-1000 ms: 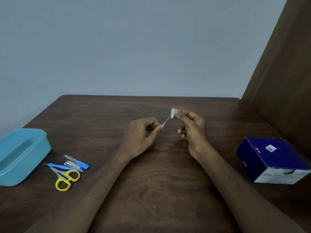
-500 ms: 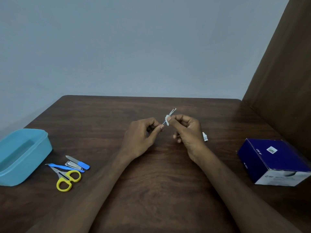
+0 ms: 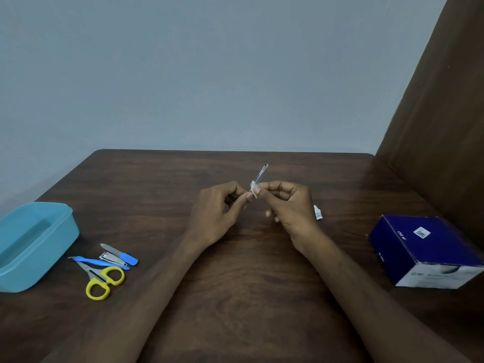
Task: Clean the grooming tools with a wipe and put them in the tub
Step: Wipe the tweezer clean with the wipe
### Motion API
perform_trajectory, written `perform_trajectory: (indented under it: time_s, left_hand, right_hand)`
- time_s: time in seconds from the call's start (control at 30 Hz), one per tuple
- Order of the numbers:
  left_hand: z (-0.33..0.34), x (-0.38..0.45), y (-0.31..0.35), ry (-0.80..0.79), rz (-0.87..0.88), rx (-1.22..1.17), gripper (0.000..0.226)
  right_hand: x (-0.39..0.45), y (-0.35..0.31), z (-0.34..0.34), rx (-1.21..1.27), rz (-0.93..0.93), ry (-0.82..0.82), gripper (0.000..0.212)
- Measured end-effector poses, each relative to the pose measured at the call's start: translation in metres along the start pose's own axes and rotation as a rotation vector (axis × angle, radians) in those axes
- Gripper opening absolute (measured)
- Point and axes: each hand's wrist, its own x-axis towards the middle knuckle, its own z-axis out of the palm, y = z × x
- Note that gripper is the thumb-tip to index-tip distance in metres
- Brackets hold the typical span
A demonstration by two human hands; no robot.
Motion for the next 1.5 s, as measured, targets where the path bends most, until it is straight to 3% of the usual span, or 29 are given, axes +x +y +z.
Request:
perform_trajectory:
  time_s: [0.1,0.23,0.47,0.7,0.9,1.13,1.33,1.5]
  left_hand:
    - [0.0,0.0,0.0,-0.022,0.015,0.015,0.026]
    - [-0.002,0.0,0.004,-0.019,0.019,-0.011,0.027]
    - [-0.003,0.002,0.007,-0.002,-0.036,-0.099,0.023]
    - [-0.004,0.0,0.008,-0.073,0.04,-0.07,0.022]
    - [-0.002,0.0,0.002,-0.183,0.051,-0.031,0.022]
    - [-0.002,0.0,0.002,-0.201,0.046,-0.034,0.021]
    - [-0.003,0.0,0.007,-0.135,0.003,-0.086,0.023]
    - [-0.005,0.0,0.009,-0.118,-0.043,-0.173,0.027]
  right_hand:
    - [0.003,0.001,-0.002,0.034,0.019,0.035,0.012]
    - [0.001,0.002,-0.002,-0.065,0.024,-0.052,0.016]
    - [0.008,-0.004,-0.008,0.193,0.051,0.18,0.008]
    - [0.002,-0.003,-0.001,0.118,0.071,0.038,0.009]
    - [0.009,-0.002,-0.005,0.19,0.089,0.046,0.011]
    - [0.013,-0.004,-0.008,0.206,0.012,0.169,0.008]
    - [0.013,-0.001,-0.007,0.287,0.061,0.29,0.009]
    - [0.006,-0.001,-0.002,0.216,0.104,0.077,0.009]
